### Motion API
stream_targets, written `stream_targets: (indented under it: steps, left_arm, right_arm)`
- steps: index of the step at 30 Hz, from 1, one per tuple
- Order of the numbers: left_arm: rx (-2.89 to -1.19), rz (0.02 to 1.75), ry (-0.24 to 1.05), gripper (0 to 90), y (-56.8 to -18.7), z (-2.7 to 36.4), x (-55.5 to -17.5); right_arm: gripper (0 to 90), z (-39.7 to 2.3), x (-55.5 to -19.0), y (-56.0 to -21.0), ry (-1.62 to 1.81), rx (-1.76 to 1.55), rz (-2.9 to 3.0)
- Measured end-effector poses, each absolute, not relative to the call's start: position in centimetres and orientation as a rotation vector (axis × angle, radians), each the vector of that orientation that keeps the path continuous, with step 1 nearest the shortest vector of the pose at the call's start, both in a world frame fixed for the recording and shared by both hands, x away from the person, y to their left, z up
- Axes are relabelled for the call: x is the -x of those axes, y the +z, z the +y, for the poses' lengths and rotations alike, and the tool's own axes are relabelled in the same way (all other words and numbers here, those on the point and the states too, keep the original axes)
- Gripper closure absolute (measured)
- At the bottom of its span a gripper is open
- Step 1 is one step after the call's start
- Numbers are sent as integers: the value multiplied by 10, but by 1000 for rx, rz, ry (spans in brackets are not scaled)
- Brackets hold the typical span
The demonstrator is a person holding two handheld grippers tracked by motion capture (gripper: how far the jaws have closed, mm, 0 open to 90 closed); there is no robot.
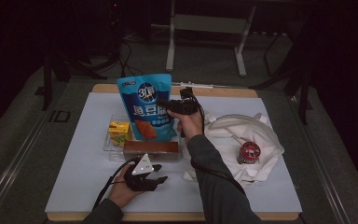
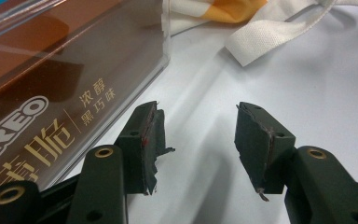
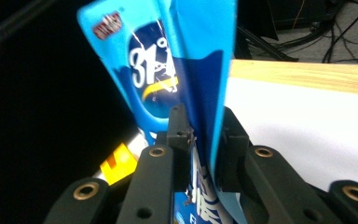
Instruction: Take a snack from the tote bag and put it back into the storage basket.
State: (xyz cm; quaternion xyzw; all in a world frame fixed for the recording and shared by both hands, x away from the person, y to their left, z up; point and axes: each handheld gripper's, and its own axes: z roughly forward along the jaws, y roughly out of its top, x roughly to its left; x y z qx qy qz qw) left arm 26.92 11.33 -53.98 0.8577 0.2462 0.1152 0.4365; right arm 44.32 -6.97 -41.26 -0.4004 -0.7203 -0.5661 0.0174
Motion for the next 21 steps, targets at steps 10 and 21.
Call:
stream_targets:
  steps: [10, 21]
  left_arm:
    - [-2140, 611, 291, 496, -540, 113, -269]
    - [-2142, 609, 293, 496, -540, 112, -269]
  right_arm:
    - [706, -91, -431, -419, -1714, 1183, -2379]
    - [569, -98, -425, -432, -1606, 1129, -2552]
